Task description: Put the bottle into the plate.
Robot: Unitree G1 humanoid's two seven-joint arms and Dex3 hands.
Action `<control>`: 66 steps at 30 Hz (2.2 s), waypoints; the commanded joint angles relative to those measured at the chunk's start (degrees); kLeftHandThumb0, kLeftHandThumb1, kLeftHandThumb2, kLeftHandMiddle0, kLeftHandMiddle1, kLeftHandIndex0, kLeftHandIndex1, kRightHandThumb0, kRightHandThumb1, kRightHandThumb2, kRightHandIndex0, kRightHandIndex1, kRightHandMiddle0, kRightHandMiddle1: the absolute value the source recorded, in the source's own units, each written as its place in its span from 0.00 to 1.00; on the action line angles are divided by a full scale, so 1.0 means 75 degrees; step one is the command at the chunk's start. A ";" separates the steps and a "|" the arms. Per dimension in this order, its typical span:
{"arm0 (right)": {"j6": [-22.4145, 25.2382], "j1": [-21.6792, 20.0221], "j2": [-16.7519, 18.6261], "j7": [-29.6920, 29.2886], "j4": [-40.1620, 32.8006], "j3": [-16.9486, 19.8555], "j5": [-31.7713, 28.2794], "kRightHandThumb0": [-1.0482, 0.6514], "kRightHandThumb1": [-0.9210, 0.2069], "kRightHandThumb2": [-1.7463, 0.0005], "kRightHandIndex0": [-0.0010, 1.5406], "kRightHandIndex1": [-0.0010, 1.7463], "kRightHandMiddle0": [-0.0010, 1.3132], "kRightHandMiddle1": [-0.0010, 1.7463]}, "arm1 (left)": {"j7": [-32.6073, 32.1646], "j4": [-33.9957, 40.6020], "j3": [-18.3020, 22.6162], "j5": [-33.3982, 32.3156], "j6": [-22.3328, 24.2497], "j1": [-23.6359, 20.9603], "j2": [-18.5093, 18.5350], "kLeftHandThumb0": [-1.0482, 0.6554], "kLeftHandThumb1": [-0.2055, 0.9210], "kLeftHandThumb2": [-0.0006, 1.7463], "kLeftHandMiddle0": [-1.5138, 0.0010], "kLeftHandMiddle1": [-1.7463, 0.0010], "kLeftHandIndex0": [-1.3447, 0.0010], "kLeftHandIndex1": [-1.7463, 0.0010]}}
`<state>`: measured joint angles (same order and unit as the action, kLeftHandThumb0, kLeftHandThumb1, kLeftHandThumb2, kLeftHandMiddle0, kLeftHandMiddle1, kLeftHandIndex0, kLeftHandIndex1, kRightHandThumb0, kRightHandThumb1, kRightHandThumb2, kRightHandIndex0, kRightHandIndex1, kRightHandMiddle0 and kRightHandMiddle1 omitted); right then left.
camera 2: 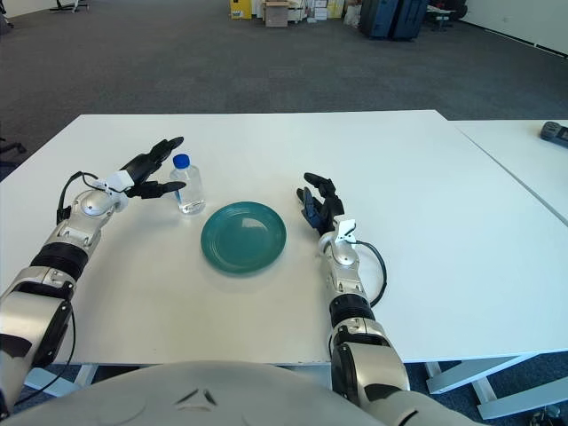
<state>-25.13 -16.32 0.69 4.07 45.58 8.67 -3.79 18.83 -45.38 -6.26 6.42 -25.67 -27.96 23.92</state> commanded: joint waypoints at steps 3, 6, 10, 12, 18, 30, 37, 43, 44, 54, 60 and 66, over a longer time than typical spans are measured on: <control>0.0087 0.0097 -0.0020 -0.0084 0.0183 -0.0026 0.0008 0.29 0.00 0.68 0.40 0.01 0.09 0.51 | 0.0160 0.0039 0.0249 -0.0291 -0.0053 0.0100 -0.0128 0.07 0.99 0.03 0.90 0.99 1.00 0.77; 0.0095 0.0077 -0.0036 -0.0106 0.0210 -0.0036 0.0016 0.29 0.00 0.68 0.40 0.01 0.10 0.51 | 0.0195 0.0027 0.0332 -0.0391 -0.0087 0.0156 -0.0194 0.07 1.00 0.03 0.89 0.99 1.00 0.75; 0.0086 0.0067 -0.0055 -0.0125 0.0225 -0.0056 0.0037 0.29 0.00 0.68 0.40 0.01 0.09 0.51 | 0.0195 0.0070 0.0410 -0.0459 -0.0154 0.0252 -0.0262 0.08 1.00 0.03 0.89 0.99 1.00 0.73; 0.0078 0.0065 -0.0061 -0.0129 0.0231 -0.0066 0.0046 0.29 0.00 0.67 0.40 0.01 0.09 0.51 | 0.0200 0.0099 0.0436 -0.0495 -0.0174 0.0292 -0.0287 0.08 1.00 0.03 0.88 0.99 1.00 0.72; 0.0104 0.0039 -0.0080 -0.0085 0.0236 -0.0069 0.0013 0.29 0.00 0.67 0.40 0.01 0.09 0.52 | 0.0213 0.0247 0.0568 -0.0679 -0.0179 0.0453 -0.0435 0.10 1.00 0.04 0.87 0.99 1.00 0.70; 0.0128 0.0007 -0.0049 0.0036 0.0229 -0.0007 -0.0106 0.29 0.00 0.67 0.42 0.01 0.10 0.52 | 0.0330 -0.0089 0.0946 -0.1141 -0.0330 0.0607 -0.0795 0.11 1.00 0.07 0.85 0.99 1.00 0.66; 0.0102 0.0007 -0.0036 0.0032 0.0227 0.0000 -0.0099 0.29 0.00 0.67 0.42 0.01 0.11 0.52 | 0.0374 -0.0170 0.1085 -0.1251 -0.0434 0.0641 -0.0891 0.11 1.00 0.08 0.83 0.99 1.00 0.64; 0.0123 0.0005 -0.0028 0.0005 0.0219 -0.0005 -0.0086 0.29 0.00 0.67 0.42 0.01 0.11 0.52 | 0.0374 -0.0195 0.1163 -0.1292 -0.0429 0.0679 -0.0981 0.12 1.00 0.09 0.82 0.98 1.00 0.61; 0.0126 0.0006 -0.0026 -0.0008 0.0212 -0.0009 -0.0078 0.29 0.00 0.67 0.42 0.01 0.11 0.52 | 0.0368 -0.0198 0.1174 -0.1299 -0.0400 0.0686 -0.0999 0.12 1.00 0.08 0.82 0.98 1.00 0.61; 0.0196 0.0025 -0.0019 -0.0093 0.0145 -0.0042 -0.0030 0.29 0.00 0.67 0.42 0.01 0.10 0.52 | 0.0226 -0.0501 0.1161 -0.1190 -0.0304 0.0628 -0.1124 0.13 1.00 0.06 0.80 0.99 1.00 0.57; 0.0164 0.0045 0.0003 -0.0148 0.0124 -0.0056 -0.0023 0.30 0.00 0.67 0.42 0.01 0.11 0.52 | -0.0037 -0.0727 0.1087 -0.0959 -0.0189 0.0540 -0.1168 0.14 0.98 0.05 0.80 0.99 1.00 0.55; 0.0146 0.0081 0.0029 -0.0188 0.0086 -0.0075 -0.0017 0.29 0.00 0.67 0.42 0.01 0.11 0.52 | -0.0241 -0.0877 0.0961 -0.0698 -0.0057 0.0447 -0.1228 0.15 0.98 0.05 0.79 0.99 1.00 0.55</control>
<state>-25.37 -16.59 0.61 3.14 46.03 8.30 -3.79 18.10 -51.00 1.70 -0.21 -27.37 -22.98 14.96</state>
